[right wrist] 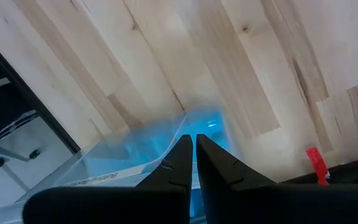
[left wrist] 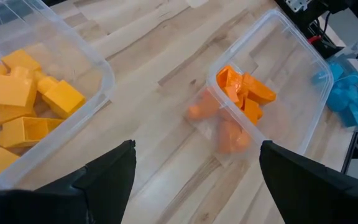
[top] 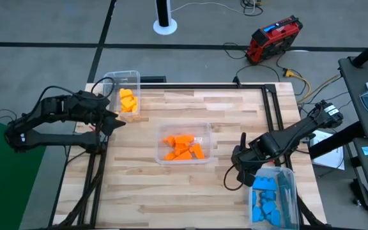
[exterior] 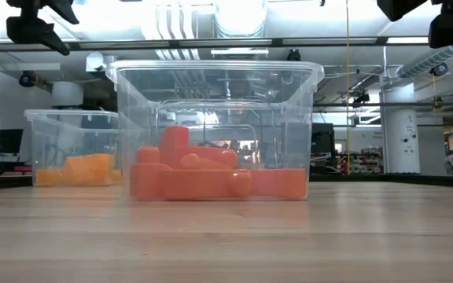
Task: Sort blocks
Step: Return to Home Position
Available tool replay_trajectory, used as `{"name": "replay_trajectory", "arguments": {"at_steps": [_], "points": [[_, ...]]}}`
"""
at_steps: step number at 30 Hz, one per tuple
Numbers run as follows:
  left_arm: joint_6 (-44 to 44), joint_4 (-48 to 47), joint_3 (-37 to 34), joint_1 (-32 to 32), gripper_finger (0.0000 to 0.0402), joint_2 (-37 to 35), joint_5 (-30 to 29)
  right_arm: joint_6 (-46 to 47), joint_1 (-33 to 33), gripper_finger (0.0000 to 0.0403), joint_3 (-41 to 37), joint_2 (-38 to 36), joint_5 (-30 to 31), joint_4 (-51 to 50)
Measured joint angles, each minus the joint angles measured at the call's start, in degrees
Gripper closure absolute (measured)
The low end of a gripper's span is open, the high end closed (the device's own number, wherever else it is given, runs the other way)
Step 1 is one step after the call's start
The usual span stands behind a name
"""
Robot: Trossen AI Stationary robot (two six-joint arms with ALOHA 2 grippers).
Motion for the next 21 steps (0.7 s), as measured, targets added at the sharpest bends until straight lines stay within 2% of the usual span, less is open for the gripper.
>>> {"name": "replay_trajectory", "arguments": {"at_steps": [3, 6, 10, 15, 21], "points": [[0.02, 0.00, 0.00, 0.00, 0.0088, 0.00, 0.00, -0.32, 0.08, 0.0391, 0.14, -0.01, 0.48, 1.28], [-0.14, 0.02, 0.00, 0.00, 0.0088, 0.00, 0.01, -0.01, 0.43, 0.0391, 2.87, -0.03, 5.58, 4.49], [-2.02, 0.98, 0.17, 0.00, 0.0088, -0.14, 0.77, -2.74, 0.23, 0.0390, 9.33, -0.28, 23.56, 8.58], [-4.26, 2.62, 0.09, 0.00, 0.0088, 0.05, -1.16, -13.11, 0.26, 0.0390, 16.84, -0.26, 47.90, 14.21], [-2.95, 2.86, 0.13, 0.02, 0.0088, 1.03, -1.57, -23.17, 0.05, 0.0390, 24.48, -0.26, 68.82, 22.12]]}}
